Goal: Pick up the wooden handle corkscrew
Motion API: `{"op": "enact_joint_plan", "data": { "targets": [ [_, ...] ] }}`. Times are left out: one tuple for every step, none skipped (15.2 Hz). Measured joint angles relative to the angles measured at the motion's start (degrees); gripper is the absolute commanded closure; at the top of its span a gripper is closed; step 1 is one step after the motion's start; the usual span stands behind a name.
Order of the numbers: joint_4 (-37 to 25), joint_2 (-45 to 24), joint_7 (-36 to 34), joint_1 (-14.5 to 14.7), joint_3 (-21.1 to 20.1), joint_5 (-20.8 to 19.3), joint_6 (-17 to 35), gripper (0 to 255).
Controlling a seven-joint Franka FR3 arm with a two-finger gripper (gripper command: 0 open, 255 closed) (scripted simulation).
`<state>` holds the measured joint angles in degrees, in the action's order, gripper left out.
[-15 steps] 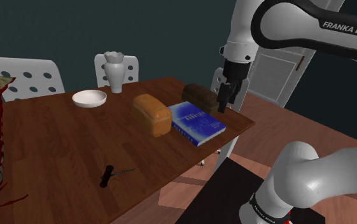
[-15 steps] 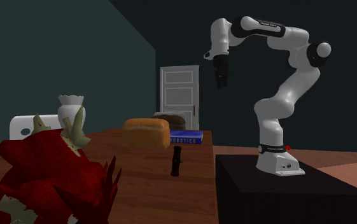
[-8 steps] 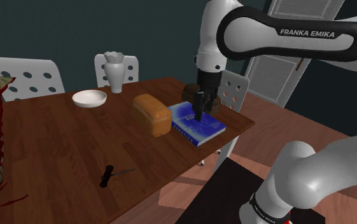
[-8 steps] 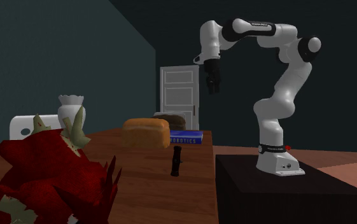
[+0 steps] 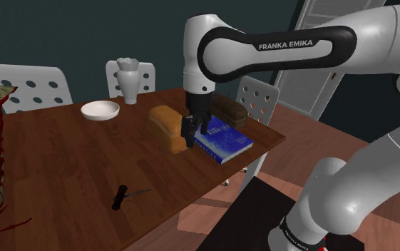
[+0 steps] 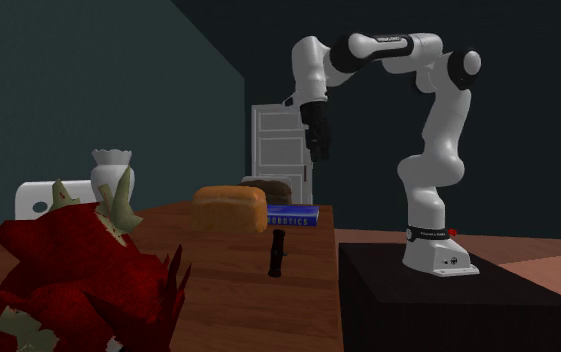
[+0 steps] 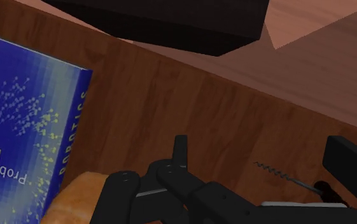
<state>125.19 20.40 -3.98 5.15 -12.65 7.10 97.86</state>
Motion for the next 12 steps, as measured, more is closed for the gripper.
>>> {"op": "enact_joint_plan", "data": {
  "targets": [
    [0.0, -1.4, -0.1, 0.3, -0.5, 0.2, 1.1, 0],
    [-1.2, -3.6, -0.4, 0.6, -1.1, 0.2, 2.0, 0],
    [-2.3, -5.6, -0.5, 0.8, -1.6, 0.2, 2.7, 0],
    [-3.8, -7.5, -1.0, 1.2, -2.2, 0.2, 2.9, 0],
    [-4.4, -9.5, -1.2, 1.5, -2.8, 0.1, 4.1, 0],
    [-6.0, -11.8, -1.5, 1.8, -3.3, -0.1, 4.7, 0],
    [-7.3, -13.8, -2.0, 2.2, -3.9, -0.2, 5.3, 0],
    [-8.5, -15.7, -2.2, 2.5, -4.3, -0.4, 5.7, 0],
    [-10.3, -17.9, -2.6, 2.9, -4.8, -0.7, 5.9, 0],
    [-11.8, -20.1, -3.0, 3.3, -5.3, -1.0, 6.5, 0],
    [-13.4, -22.5, -3.6, 3.8, -5.9, -1.4, 7.0, 0],
    [-15.1, -24.3, -3.9, 4.3, -6.2, -1.7, 6.9, 0]
  ]
}}
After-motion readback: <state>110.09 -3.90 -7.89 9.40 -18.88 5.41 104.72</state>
